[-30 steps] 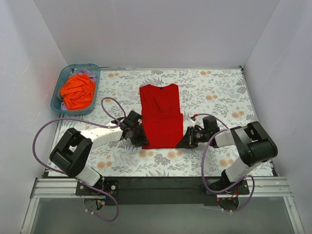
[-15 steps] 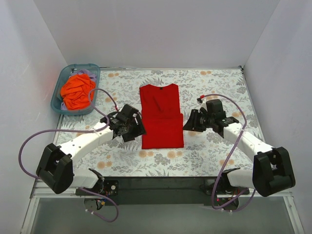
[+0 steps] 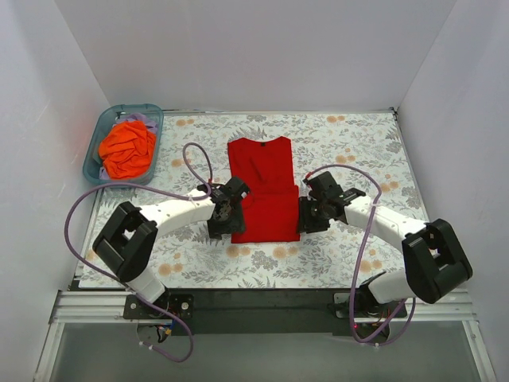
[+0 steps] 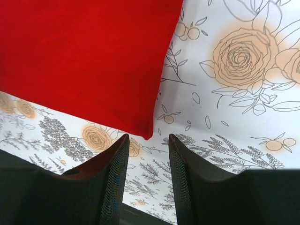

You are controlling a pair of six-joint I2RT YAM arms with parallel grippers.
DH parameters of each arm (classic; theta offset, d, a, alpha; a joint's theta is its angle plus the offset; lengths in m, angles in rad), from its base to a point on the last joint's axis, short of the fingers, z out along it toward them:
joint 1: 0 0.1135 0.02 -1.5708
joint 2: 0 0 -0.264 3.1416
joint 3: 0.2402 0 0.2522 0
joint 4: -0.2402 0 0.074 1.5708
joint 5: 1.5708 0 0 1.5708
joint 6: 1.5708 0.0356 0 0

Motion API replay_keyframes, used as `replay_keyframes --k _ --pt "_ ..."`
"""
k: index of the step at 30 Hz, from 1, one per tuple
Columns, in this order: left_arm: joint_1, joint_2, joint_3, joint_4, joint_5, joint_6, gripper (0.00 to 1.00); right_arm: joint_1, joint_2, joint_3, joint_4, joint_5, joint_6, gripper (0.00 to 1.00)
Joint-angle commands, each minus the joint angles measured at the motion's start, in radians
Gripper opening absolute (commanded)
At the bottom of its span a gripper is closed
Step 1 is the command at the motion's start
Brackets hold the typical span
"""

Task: Fold and stack the t-shirts
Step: Fold the tshirt

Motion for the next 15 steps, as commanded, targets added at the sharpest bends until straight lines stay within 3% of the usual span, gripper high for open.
replay_keyframes --k 1,8,11,15 --pt "-0.015 0.017 0.043 -0.012 -0.044 0.003 0.57 0.026 0.022 0.041 -0.017 0.051 0.012 0.46" --pt "-0.054 0.044 0.022 -0.001 -0.015 -0.014 0.5 0.066 0.052 0.047 -0.017 0.074 0.024 0.46" --pt "-0.06 0.05 0.01 0.001 -0.012 -0.017 0.43 0.082 0.07 0.05 -0.019 0.083 0.032 0.45" --pt "-0.061 0.065 0.001 -0.001 -0.003 -0.018 0.25 0.098 0.098 0.052 -0.021 0.094 0.033 0.45"
